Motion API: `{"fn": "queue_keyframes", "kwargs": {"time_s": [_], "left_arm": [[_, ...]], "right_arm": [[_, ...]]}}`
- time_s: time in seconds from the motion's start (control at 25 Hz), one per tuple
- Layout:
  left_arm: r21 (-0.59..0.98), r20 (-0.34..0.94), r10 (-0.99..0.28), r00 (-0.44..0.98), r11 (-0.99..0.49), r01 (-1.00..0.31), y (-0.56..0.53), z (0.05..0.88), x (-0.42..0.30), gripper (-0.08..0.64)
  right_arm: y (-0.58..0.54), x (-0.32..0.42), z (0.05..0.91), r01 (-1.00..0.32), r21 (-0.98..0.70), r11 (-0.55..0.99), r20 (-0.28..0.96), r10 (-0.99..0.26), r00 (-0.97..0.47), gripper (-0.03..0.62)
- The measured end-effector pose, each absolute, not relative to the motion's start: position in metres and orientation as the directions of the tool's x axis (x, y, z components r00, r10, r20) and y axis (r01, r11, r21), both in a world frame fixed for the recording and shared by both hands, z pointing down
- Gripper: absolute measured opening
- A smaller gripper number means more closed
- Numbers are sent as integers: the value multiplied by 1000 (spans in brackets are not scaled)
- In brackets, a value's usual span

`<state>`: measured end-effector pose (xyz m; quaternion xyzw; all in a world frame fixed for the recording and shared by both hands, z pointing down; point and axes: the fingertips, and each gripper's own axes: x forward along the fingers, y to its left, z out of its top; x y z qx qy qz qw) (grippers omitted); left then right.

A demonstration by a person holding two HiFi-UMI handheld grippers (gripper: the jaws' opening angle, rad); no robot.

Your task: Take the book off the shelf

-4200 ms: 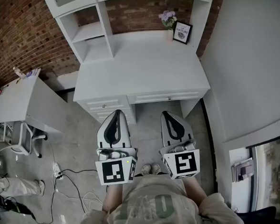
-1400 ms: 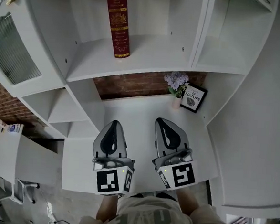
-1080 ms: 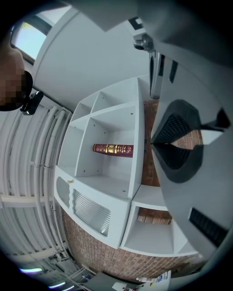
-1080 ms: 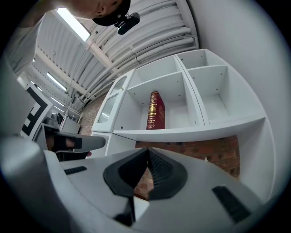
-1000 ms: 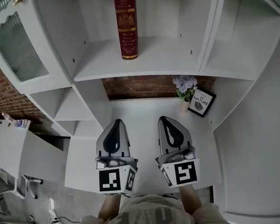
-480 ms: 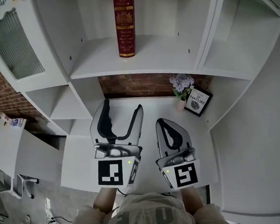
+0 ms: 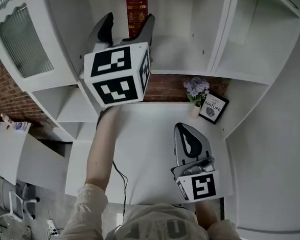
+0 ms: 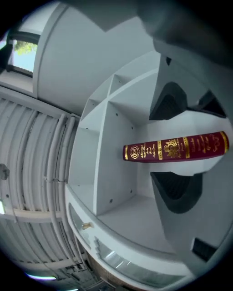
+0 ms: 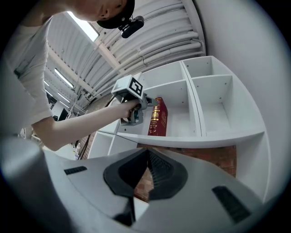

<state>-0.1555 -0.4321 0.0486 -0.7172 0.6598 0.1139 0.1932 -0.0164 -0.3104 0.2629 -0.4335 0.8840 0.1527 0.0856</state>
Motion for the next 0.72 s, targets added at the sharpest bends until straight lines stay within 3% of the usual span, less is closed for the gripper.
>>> {"fn": "queue_keyframes", "kwargs": {"time_s": [0.48, 0.72], "left_arm": [[-80, -126, -992, -2, 12, -997, -552, 65, -177, 345], [-58, -66, -998, -3, 7, -998, -572, 79, -174, 339]], "right_arm": [[-314, 23, 260, -855, 156, 495, -291, -804, -519, 13], [-321, 34, 266, -868, 140, 476, -282, -821, -496, 14]]}}
